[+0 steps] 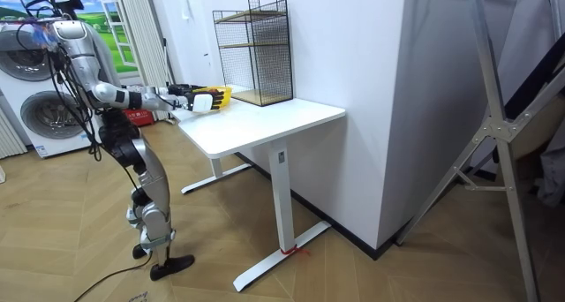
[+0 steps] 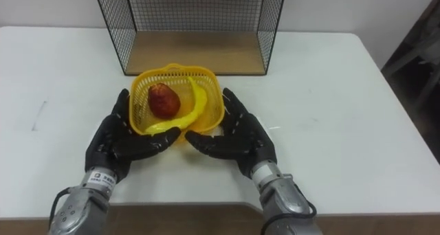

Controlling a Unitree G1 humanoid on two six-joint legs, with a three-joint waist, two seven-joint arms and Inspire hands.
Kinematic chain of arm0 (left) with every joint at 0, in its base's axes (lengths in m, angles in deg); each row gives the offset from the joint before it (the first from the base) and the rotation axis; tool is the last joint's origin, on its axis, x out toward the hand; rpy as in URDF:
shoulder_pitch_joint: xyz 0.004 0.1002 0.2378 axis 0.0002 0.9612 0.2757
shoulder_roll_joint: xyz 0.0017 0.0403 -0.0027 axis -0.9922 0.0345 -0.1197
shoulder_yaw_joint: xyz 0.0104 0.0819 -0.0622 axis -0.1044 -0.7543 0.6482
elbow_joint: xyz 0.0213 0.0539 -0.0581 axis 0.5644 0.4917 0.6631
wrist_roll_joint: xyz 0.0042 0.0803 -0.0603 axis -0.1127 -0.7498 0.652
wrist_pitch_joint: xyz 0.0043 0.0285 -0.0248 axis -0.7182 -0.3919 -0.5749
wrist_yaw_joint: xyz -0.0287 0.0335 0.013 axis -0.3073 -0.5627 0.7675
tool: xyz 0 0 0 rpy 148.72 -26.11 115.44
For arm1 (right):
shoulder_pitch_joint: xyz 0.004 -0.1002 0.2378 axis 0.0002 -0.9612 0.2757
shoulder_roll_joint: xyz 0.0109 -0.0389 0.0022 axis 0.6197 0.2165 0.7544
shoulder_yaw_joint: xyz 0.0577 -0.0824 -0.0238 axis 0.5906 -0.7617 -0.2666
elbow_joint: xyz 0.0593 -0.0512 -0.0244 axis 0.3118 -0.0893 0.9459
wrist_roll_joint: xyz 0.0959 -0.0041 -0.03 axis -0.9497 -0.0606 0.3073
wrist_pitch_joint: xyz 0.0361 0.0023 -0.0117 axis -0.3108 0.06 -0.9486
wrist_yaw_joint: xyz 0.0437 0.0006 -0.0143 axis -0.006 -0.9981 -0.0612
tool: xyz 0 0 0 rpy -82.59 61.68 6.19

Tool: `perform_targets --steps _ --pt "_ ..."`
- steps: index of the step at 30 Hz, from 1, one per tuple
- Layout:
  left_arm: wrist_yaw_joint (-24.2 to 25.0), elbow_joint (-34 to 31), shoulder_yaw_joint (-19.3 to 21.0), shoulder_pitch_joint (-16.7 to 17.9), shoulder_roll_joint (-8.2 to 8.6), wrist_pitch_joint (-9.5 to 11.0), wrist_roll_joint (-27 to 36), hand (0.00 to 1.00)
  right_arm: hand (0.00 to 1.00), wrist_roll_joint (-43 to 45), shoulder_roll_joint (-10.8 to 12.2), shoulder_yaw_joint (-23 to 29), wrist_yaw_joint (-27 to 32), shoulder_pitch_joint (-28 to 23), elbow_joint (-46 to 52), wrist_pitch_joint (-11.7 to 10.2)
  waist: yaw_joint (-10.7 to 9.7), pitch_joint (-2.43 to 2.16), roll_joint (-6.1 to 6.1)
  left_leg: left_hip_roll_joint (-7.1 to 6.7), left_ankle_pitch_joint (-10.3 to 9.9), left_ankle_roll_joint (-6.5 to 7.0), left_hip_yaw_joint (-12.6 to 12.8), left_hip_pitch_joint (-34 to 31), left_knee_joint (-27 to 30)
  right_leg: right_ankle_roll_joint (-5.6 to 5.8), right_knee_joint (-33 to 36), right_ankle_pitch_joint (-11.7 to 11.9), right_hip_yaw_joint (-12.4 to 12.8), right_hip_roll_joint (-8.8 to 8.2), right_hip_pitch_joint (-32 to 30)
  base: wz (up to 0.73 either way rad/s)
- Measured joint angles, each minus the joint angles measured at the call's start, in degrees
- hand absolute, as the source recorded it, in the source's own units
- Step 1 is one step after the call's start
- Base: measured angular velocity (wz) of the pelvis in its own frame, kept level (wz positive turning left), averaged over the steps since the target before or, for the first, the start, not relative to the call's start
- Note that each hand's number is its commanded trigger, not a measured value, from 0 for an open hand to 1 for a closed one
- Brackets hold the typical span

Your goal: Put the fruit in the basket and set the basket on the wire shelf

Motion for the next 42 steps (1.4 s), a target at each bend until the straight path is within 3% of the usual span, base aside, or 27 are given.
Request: perform_targets --steps 13,16,20,22,37,42 --pt "0.1 0.0 -1.2 -0.4 0.44 0.0 -0.1 0.0 0.0 2.4 0.0 0.1 -0.5 0.0 -0.1 0.0 -0.3 -0.11 0.09 -0.01 0.0 0.0 0.1 -0.2 0.4 -0.01 0.0 0.0 0.0 -0.07 0.0 0.0" --pt "0.6 0.1 -1.2 -0.4 0.5 0.0 0.0 0.0 0.0 2.9 0.1 0.2 -0.5 0.0 -0.1 0.0 -0.3 -0.27 0.11 -0.02 0.0 0.01 0.1 -0.3 0.4 -0.01 -0.1 0.0 0.1 -0.08 0.0 0.0" --pt "0.6 1.4 -1.7 -0.4 0.65 0.0 0.0 0.0 0.0 2.6 0.2 0.1 -0.2 0.0 -0.1 0.0 -0.3 -0.87 0.27 0.0 0.0 0.01 0.1 -0.2 0.4 -0.02 -0.1 0.0 0.1 -0.04 0.1 0.0" --pt "0.6 1.7 -2.0 -0.4 0.69 0.0 0.0 0.0 0.0 2.5 0.1 0.0 0.2 0.1 -0.1 0.0 -0.3 -0.91 0.34 0.03 0.0 0.01 0.2 0.2 0.4 -0.04 -0.1 0.0 0.2 -0.01 0.2 0.0" --pt "0.8 3.0 -2.9 -0.4 0.73 0.1 0.3 0.0 0.0 2.6 0.0 -0.3 2.7 0.1 1.7 0.0 -0.3 -0.78 0.51 0.06 0.0 0.02 1.1 0.4 0.0 -0.11 0.0 0.1 0.8 0.1 0.0 -0.02" --pt "0.8 3.0 -2.9 -0.8 0.74 0.1 0.3 0.0 0.0 2.8 -0.3 -0.4 3.9 0.1 3.7 0.0 -0.4 -0.38 0.97 0.05 0.0 0.02 1.3 0.4 0.0 -0.08 0.0 0.1 1.4 0.14 -0.1 -0.01"
